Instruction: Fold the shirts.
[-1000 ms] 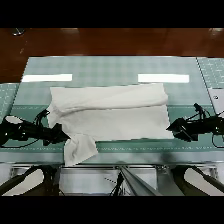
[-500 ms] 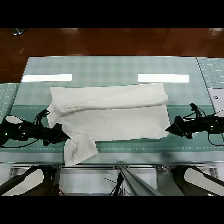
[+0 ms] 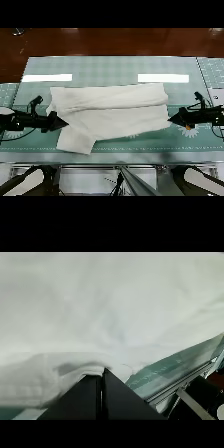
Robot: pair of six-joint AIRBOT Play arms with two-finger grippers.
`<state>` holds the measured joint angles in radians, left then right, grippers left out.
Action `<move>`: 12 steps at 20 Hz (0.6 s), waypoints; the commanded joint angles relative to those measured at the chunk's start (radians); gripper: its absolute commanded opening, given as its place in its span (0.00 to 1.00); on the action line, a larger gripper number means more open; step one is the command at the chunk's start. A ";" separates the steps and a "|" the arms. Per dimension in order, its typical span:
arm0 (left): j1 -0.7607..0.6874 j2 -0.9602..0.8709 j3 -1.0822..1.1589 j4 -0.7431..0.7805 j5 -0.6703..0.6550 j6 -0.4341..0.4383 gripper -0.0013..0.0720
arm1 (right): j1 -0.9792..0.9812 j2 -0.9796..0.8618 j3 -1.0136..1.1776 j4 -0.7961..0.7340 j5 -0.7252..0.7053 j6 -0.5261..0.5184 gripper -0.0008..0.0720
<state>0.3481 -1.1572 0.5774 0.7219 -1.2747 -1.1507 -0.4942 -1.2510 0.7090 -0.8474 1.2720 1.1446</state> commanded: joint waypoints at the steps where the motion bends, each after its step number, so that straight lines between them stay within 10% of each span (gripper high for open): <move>1: -0.006 -0.014 0.137 -0.042 0.051 -0.017 0.05 | 0.012 0.001 0.133 0.023 -0.037 0.009 0.03; 12: -0.084 -0.321 0.582 0.031 0.087 -0.183 0.05 | 0.224 -0.276 0.496 0.031 -0.148 0.120 0.04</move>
<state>0.2775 -1.3979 1.0595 0.7109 -1.1915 -1.2720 -0.2951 -1.4593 1.1343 -0.8230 1.1545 1.2285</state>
